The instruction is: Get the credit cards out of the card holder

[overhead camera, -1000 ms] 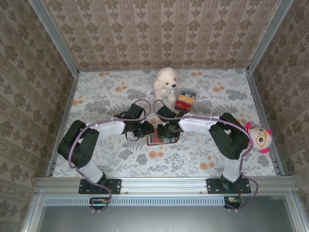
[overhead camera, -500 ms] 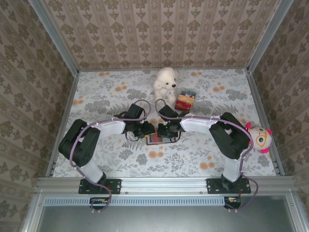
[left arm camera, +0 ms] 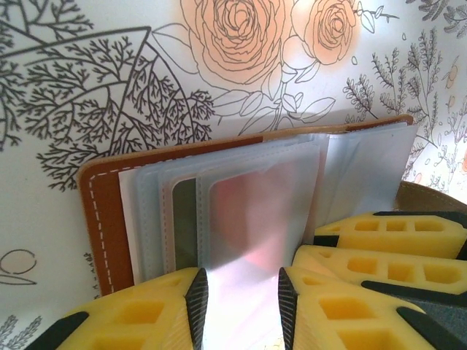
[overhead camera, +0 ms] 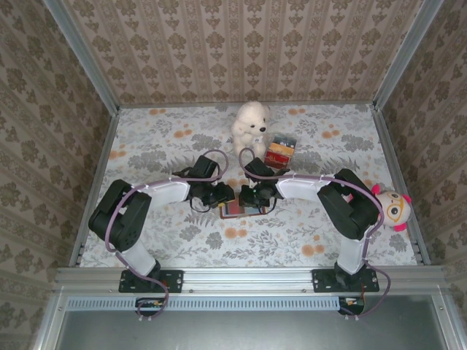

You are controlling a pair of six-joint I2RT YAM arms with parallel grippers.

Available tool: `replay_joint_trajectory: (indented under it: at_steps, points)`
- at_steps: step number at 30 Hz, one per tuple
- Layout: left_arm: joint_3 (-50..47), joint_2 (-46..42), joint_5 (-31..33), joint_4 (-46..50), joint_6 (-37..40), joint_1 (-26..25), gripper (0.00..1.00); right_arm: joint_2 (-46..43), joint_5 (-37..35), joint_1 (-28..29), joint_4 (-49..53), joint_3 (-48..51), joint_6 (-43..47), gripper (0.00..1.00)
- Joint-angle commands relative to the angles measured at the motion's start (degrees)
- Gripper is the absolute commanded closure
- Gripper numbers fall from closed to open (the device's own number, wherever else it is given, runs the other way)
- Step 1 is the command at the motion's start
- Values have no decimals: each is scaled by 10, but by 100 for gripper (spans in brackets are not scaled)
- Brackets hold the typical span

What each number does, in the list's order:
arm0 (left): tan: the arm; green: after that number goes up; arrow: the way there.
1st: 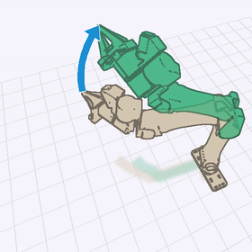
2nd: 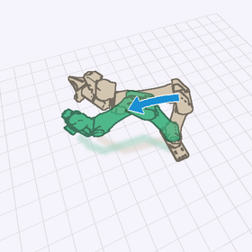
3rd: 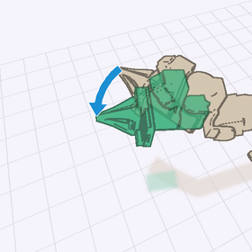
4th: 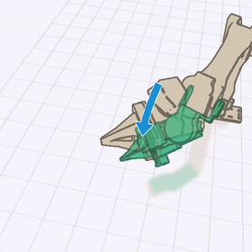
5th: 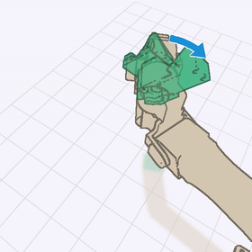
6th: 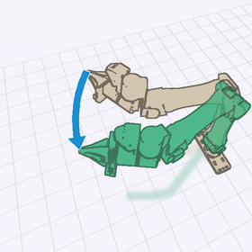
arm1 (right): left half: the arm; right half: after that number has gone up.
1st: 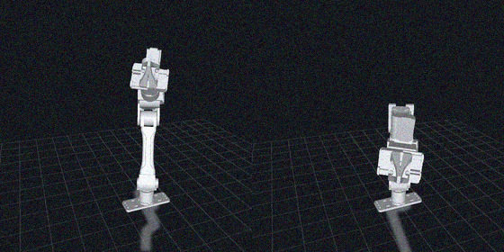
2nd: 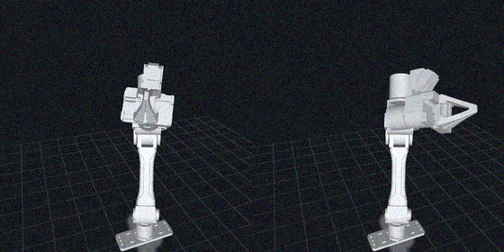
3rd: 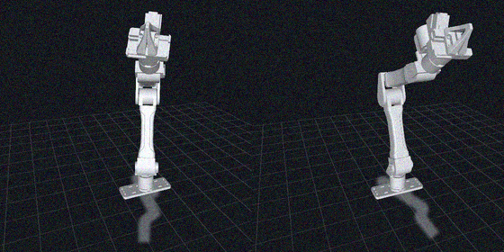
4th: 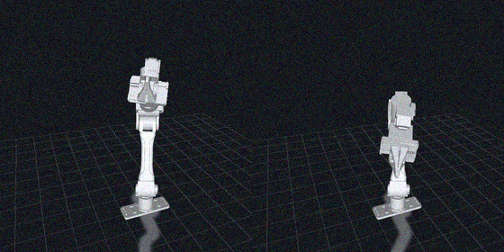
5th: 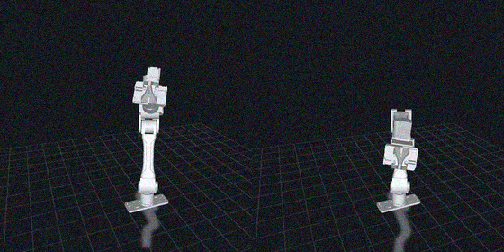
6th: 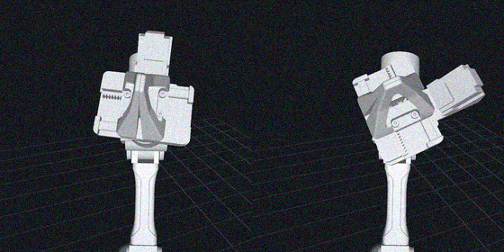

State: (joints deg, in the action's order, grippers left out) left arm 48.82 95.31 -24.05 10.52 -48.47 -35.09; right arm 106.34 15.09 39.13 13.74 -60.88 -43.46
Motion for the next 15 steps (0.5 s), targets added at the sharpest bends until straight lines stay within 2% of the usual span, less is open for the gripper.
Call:
replay_joint_trajectory:
  at_steps: [1, 15]
  points:
    - [3, 5, 25, 47, 7, 2, 64, 28, -20, -3, 28, 24, -7, 84]
    - [3, -10, 30, 86, 38, 3, 64, 36, -21, -8, 27, 32, -11, 85]
